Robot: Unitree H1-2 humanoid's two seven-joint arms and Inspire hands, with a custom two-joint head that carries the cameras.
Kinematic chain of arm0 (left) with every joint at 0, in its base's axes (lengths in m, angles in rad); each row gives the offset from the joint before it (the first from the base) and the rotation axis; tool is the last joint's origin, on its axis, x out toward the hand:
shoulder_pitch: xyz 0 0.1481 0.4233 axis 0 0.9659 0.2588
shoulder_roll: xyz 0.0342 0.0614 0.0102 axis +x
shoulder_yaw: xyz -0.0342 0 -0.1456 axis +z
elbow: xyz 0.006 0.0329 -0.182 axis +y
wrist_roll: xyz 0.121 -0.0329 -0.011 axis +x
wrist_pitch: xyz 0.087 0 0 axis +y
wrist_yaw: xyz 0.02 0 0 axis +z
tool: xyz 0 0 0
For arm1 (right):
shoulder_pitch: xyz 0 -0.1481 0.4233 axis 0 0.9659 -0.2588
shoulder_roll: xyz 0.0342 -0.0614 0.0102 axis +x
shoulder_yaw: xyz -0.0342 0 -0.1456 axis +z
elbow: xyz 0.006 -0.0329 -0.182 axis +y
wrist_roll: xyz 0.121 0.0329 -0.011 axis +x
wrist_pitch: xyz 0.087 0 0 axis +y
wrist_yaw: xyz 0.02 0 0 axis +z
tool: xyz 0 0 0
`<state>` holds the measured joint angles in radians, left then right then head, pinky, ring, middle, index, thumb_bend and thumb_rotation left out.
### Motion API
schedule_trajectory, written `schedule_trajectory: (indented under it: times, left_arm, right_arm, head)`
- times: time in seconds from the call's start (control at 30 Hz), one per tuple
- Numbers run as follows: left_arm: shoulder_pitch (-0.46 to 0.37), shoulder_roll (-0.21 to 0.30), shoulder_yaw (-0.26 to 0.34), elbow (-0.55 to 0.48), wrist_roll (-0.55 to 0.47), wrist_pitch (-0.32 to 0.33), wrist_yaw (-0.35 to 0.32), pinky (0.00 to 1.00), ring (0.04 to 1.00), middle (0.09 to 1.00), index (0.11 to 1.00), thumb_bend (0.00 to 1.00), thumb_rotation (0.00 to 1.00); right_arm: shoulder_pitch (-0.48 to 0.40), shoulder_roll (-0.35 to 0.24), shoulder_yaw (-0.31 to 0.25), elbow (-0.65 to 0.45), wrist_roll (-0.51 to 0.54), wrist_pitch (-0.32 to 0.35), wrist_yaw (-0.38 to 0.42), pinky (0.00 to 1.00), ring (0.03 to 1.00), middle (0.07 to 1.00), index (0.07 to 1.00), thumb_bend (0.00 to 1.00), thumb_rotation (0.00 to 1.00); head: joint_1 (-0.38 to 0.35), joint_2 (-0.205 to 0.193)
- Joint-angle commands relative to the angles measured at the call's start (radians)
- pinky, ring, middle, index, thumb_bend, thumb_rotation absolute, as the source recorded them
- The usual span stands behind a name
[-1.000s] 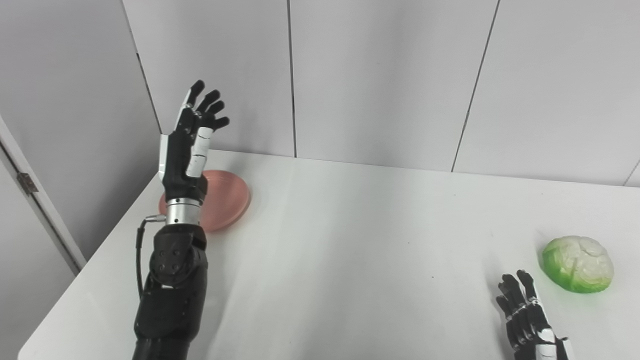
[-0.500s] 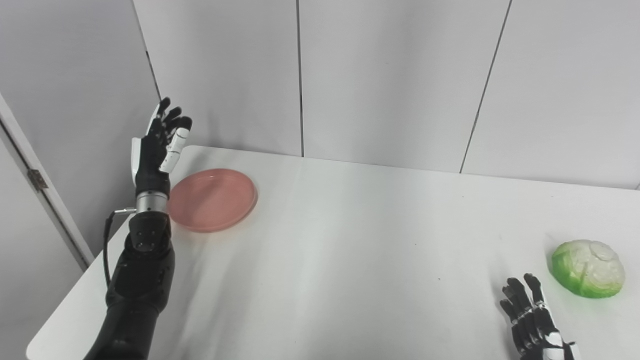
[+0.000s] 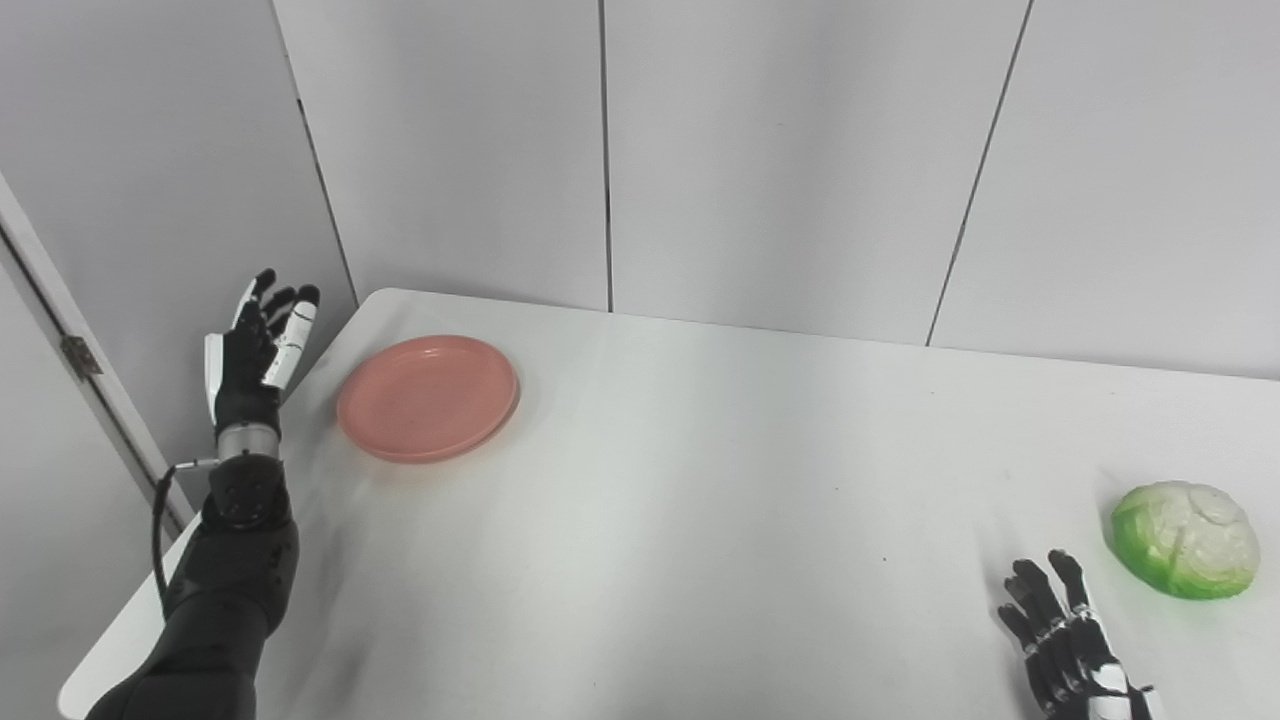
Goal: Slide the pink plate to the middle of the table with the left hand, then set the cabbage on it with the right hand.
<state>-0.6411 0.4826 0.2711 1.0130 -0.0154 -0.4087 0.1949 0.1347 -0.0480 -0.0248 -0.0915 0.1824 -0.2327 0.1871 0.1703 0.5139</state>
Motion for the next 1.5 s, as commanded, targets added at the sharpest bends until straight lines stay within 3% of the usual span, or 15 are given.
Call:
schedule_trajectory:
  times: [0.0,0.13,0.43,0.53,1.03,1.47]
  left_arm:
    - [-0.032,0.030,-0.007,-0.029,-0.009,-0.024,-0.004,0.70,0.791,0.843,0.865,0.72,0.66]
    - [-0.019,0.027,-0.010,-0.029,-0.016,-0.003,-0.018,0.69,0.798,0.827,0.865,0.65,0.65]
    - [-0.016,-0.001,0.004,-0.010,-0.103,-0.001,-0.103,0.73,0.805,0.807,0.866,0.70,0.61]
    - [-0.024,-0.011,-0.003,0.005,-0.106,0.002,-0.109,0.71,0.800,0.809,0.867,0.77,0.62]
    - [-0.051,-0.042,-0.063,0.062,-0.105,0.031,-0.162,0.67,0.798,0.808,0.902,0.74,0.66]
    - [-0.103,-0.077,-0.063,0.086,-0.154,0.031,-0.231,0.64,0.755,0.798,0.914,0.84,0.66]
  right_arm:
    - [0.059,-0.021,0.013,-0.016,0.002,0.021,0.014,0.95,0.942,0.926,0.988,0.83,1.00]
    - [0.065,-0.020,0.017,-0.029,-0.001,0.029,0.010,0.95,0.940,0.923,0.984,0.83,1.00]
    - [0.074,-0.017,0.023,-0.052,0.002,0.041,0.009,0.94,0.940,0.918,0.980,0.83,1.00]
    - [0.074,-0.019,0.026,-0.053,-0.003,0.037,0.010,0.94,0.941,0.919,0.979,0.82,1.00]
    - [0.086,-0.021,0.034,-0.076,-0.010,0.041,0.008,0.92,0.930,0.917,0.973,0.84,1.00]
    - [0.084,-0.009,0.035,-0.079,-0.032,0.055,-0.004,0.89,0.909,0.902,0.961,0.85,1.00]
  head:
    - [0.001,0.004]
    - [-0.006,0.013]
    - [-0.016,0.025]
    - [-0.017,0.026]
    - [-0.028,0.041]
    - [-0.036,0.043]
